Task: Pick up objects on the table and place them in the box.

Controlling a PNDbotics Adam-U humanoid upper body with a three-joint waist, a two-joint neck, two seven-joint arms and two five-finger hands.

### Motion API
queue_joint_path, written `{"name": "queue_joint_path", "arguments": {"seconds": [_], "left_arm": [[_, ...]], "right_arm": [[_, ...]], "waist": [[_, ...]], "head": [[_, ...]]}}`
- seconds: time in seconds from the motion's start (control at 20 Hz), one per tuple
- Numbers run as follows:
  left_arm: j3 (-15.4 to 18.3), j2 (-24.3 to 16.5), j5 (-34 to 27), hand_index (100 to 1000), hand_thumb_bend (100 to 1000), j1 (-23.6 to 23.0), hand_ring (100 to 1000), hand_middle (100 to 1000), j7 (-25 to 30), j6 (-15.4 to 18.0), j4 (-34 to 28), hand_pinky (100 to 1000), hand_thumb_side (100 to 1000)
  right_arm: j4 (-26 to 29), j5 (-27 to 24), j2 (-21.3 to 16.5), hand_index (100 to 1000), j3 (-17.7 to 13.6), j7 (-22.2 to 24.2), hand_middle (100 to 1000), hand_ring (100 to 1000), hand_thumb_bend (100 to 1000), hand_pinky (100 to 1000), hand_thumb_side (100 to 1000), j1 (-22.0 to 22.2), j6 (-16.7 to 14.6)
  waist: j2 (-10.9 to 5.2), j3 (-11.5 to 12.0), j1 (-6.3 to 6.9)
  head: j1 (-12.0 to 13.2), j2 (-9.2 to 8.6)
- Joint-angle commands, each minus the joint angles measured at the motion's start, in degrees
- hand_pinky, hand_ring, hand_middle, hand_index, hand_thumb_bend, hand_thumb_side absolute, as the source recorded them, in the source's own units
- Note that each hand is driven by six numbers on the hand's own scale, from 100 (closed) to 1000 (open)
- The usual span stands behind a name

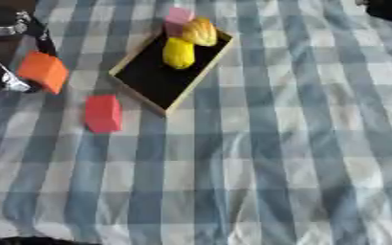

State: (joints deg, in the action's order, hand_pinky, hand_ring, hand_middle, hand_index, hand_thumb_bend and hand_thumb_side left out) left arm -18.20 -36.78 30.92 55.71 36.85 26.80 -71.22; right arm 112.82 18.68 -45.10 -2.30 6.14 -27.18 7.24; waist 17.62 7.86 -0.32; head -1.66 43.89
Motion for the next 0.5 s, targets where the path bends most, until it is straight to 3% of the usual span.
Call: {"name": "queue_joint_path", "arguments": {"seconds": [0.05,0.5], "left_arm": [[1.9,2.49,-1.25,610,410,3.66,621,449,8.72,8.04,-1.37,751,100],[3.21,14.49,-0.94,602,281,9.17,611,443,8.7,5.98,3.34,747,100]], "right_arm": [[0.96,-0.41,-0.93,900,-0.91,-0.2,758,1000,100,927,412,-0.54,0.06],[0.84,-0.81,-0.04,898,-0.84,0.02,757,1000,100,926,415,-1.0,0.02]], "waist": [[-1.55,-0.05,0.82],[-1.63,-0.93,0.48]], "head": [[0.08,0.23],[0.18,0.23]]}}
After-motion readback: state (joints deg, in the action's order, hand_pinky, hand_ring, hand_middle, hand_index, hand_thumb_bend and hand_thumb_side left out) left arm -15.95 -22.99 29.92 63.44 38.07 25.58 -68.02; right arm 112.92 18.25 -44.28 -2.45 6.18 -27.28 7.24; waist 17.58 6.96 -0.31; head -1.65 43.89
